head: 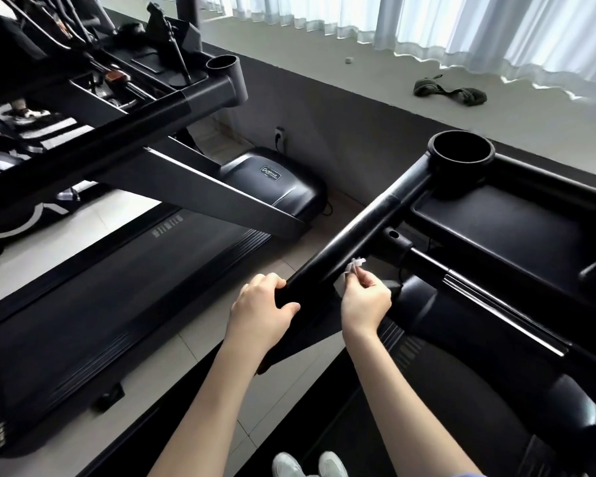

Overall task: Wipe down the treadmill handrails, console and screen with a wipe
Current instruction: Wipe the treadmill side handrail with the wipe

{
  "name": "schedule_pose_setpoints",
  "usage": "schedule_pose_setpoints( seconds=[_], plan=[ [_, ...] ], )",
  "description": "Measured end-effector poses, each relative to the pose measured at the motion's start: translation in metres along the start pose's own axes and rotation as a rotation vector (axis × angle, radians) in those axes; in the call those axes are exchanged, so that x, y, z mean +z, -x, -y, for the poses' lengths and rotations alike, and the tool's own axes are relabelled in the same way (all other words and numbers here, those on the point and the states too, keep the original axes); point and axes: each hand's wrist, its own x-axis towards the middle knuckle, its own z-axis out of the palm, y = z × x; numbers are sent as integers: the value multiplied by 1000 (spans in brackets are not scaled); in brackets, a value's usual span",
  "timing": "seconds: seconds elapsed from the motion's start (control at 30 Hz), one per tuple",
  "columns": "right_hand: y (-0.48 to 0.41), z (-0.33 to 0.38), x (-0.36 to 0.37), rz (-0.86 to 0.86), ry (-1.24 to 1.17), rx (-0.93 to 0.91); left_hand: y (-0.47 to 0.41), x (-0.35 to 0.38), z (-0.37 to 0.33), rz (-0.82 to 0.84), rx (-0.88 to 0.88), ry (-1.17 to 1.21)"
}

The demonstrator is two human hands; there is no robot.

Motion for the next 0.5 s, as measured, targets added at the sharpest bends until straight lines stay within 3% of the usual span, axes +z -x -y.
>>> schedule_pose_setpoints(
  seconds=[0.23,0.5],
  plan=[
    [-18,-3,0,-48,48,77,-2,-3,0,18,-2,-5],
    [-34,6,10,-83,64,-7,-4,-5,-1,34,9,-34]
  ],
)
